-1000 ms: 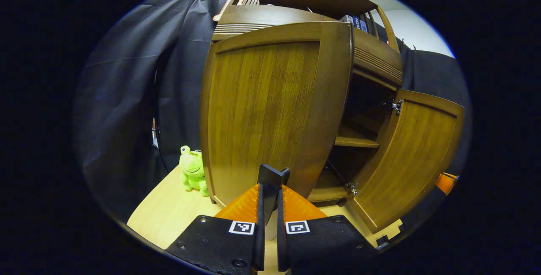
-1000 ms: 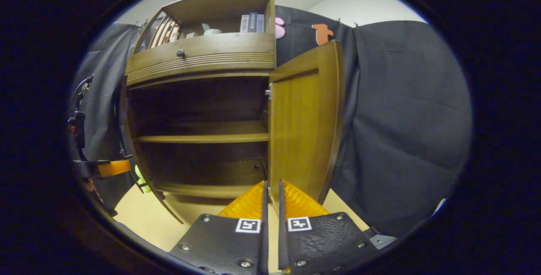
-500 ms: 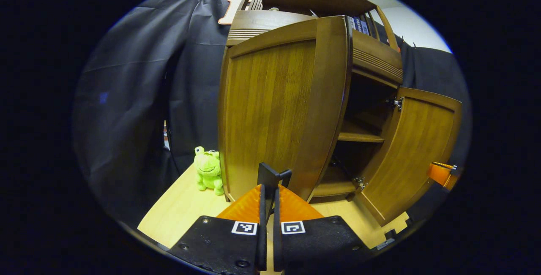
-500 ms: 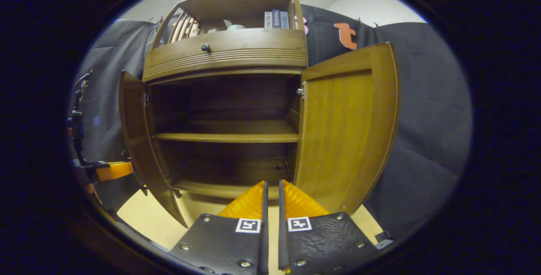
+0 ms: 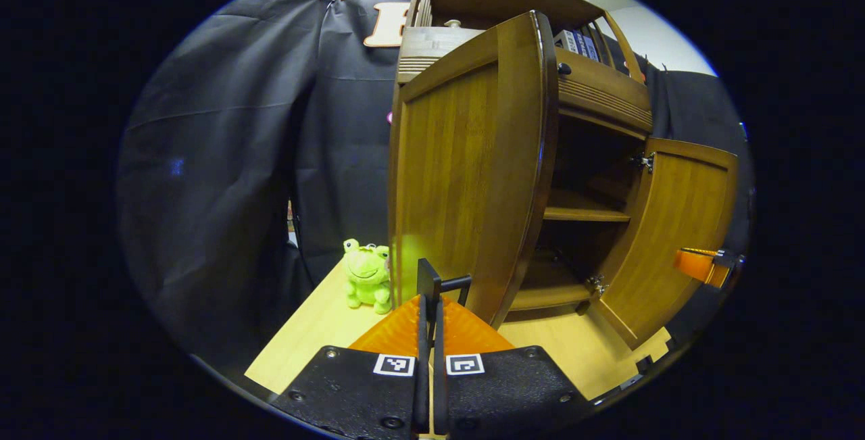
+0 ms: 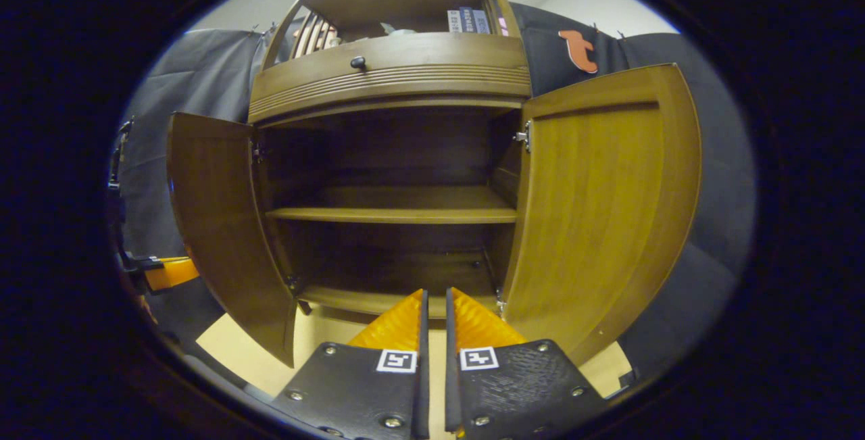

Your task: Open the right door of the double-door shoe cabinet with the right hand, and open the left door with the left hand.

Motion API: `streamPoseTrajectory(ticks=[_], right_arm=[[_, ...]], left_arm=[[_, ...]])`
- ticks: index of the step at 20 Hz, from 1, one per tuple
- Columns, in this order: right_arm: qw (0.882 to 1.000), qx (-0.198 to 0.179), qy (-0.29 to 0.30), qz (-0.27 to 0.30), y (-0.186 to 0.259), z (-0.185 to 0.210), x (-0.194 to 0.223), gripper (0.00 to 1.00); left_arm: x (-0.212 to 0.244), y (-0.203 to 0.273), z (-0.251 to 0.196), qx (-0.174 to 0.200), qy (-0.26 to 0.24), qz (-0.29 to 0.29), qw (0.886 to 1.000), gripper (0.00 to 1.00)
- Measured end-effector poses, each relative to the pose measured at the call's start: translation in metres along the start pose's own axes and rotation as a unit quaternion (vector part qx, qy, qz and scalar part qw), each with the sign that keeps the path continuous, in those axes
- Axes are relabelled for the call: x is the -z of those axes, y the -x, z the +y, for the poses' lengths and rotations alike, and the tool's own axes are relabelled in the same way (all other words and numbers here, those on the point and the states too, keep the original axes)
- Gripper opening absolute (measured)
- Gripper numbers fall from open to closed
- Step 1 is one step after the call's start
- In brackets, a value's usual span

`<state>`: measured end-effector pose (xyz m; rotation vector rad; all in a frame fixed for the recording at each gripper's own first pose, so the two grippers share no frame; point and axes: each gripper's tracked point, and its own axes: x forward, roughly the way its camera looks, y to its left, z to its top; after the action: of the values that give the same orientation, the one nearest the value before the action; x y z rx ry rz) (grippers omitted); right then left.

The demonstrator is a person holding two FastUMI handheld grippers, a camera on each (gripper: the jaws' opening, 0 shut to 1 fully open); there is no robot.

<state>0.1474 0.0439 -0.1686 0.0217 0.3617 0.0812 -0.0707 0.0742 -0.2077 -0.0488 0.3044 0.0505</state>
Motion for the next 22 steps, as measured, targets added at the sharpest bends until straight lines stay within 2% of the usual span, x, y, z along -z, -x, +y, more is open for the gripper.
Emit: streamPoseTrajectory(ticks=[4, 9, 12, 17, 22], right_arm=[[1.0, -0.016, -0.003, 0.004, -0.011, 0.015, 0.003, 0.09], [0.999, -0.031, 0.001, 0.007, -0.019, 0.026, 0.004, 0.1], [0.999, -0.038, 0.003, 0.008, -0.021, 0.029, 0.004, 0.09], [0.999, -0.045, 0.006, 0.012, -0.021, 0.031, 0.004, 0.09], [0.999, -0.052, 0.006, 0.016, -0.022, 0.032, 0.004, 0.09]], left_arm=[[-0.001, 0.007, 0.039, -0.033, -0.016, -0.007, 0.999, 0.01], [-0.005, 0.009, 0.081, -0.065, -0.01, -0.012, 0.998, 0.01], [-0.007, 0.009, 0.089, -0.06, 0.001, -0.015, 0.998, 0.0], [-0.007, 0.01, 0.091, -0.051, -0.01, -0.015, 0.999, 0.01], [-0.014, 0.026, 0.109, -0.072, -0.022, -0.023, 0.997, 0.01]])
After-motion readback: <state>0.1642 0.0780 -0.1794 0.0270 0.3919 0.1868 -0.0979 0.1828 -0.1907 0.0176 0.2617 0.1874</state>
